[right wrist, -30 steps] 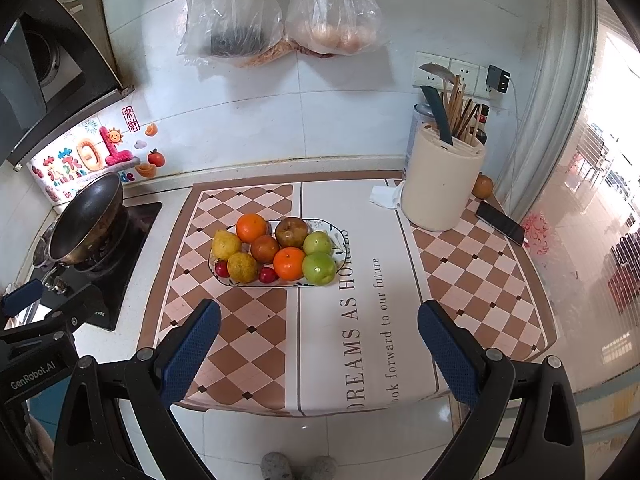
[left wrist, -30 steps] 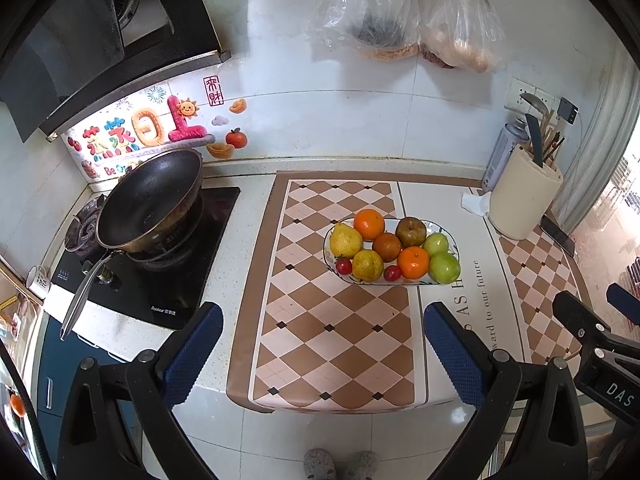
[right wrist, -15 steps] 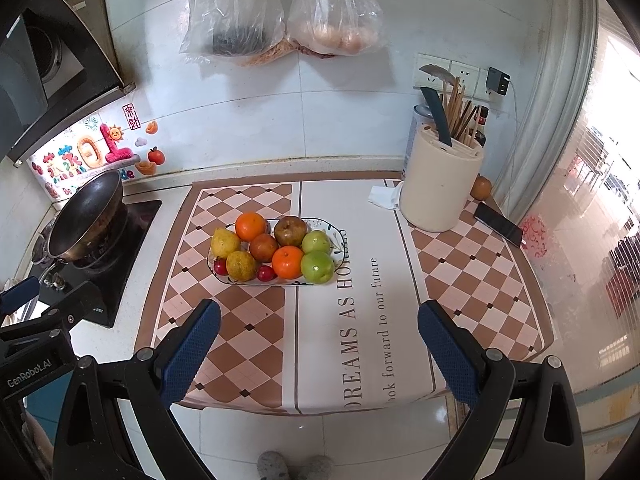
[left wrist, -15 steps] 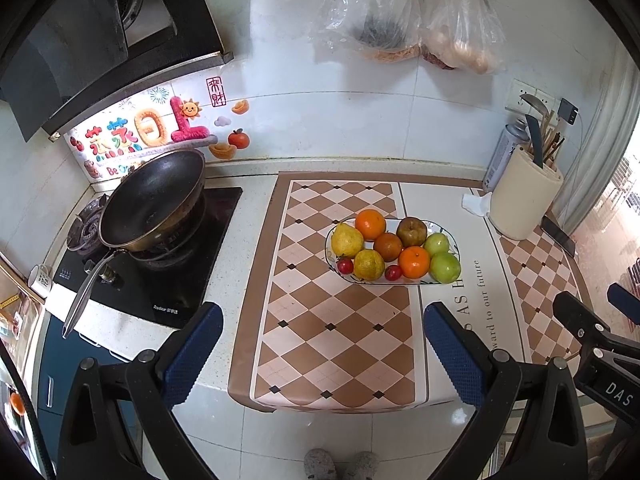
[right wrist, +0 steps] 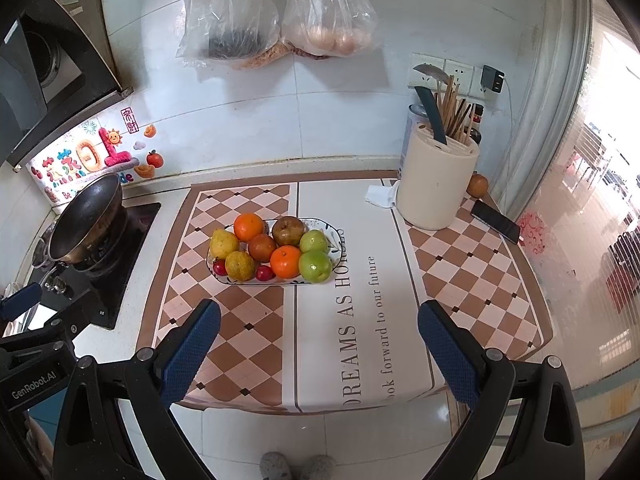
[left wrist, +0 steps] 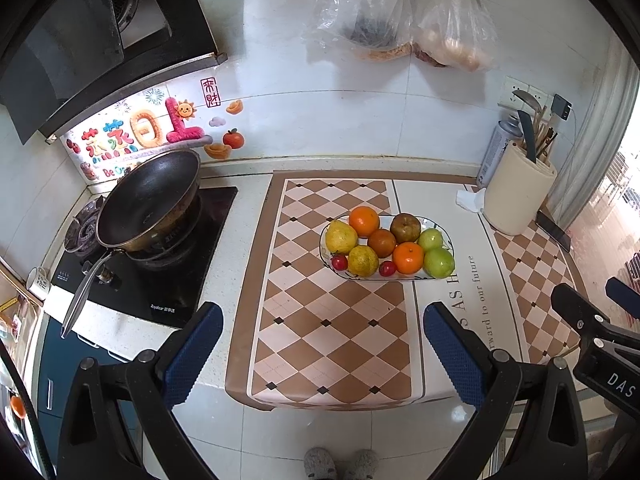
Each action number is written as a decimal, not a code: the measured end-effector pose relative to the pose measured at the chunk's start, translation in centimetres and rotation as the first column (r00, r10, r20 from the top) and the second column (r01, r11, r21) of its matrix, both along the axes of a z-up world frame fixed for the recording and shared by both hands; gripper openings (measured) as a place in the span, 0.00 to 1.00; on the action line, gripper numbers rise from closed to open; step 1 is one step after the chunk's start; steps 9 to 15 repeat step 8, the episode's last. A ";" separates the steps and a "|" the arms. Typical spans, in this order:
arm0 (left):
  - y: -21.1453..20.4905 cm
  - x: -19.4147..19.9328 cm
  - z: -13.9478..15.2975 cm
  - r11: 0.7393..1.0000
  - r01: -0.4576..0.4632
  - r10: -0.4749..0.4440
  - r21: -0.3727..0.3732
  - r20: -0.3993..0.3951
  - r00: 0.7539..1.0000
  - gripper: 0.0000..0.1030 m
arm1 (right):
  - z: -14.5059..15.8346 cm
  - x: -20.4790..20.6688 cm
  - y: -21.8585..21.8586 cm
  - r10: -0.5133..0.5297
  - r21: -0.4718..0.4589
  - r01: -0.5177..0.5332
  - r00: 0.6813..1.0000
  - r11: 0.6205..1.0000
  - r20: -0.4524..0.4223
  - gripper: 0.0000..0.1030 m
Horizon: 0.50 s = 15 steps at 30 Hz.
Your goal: Organize fruits
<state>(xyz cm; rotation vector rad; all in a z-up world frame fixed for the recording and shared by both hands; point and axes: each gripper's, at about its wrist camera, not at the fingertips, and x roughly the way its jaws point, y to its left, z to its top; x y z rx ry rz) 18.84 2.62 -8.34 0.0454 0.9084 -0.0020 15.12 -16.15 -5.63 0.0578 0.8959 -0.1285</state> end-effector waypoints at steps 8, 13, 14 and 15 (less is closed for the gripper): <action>0.0 -0.2 0.1 1.000 0.004 -0.003 -0.007 0.008 1.000 1.00 | 0.0 0.0 0.0 0.001 0.002 -0.001 1.000 1.000 0.000 0.98; 0.0 -0.2 0.1 1.000 0.004 -0.003 -0.007 0.008 1.000 1.00 | 0.0 0.0 0.0 0.001 0.002 -0.001 1.000 1.000 0.000 0.98; 0.0 -0.2 0.1 1.000 0.004 -0.003 -0.007 0.008 1.000 1.00 | 0.0 0.0 0.0 0.001 0.002 -0.001 1.000 1.000 0.000 0.98; 0.0 -0.2 0.1 1.000 0.004 -0.003 -0.007 0.008 1.000 1.00 | 0.0 0.0 0.0 0.001 0.002 -0.001 1.000 1.000 0.000 0.98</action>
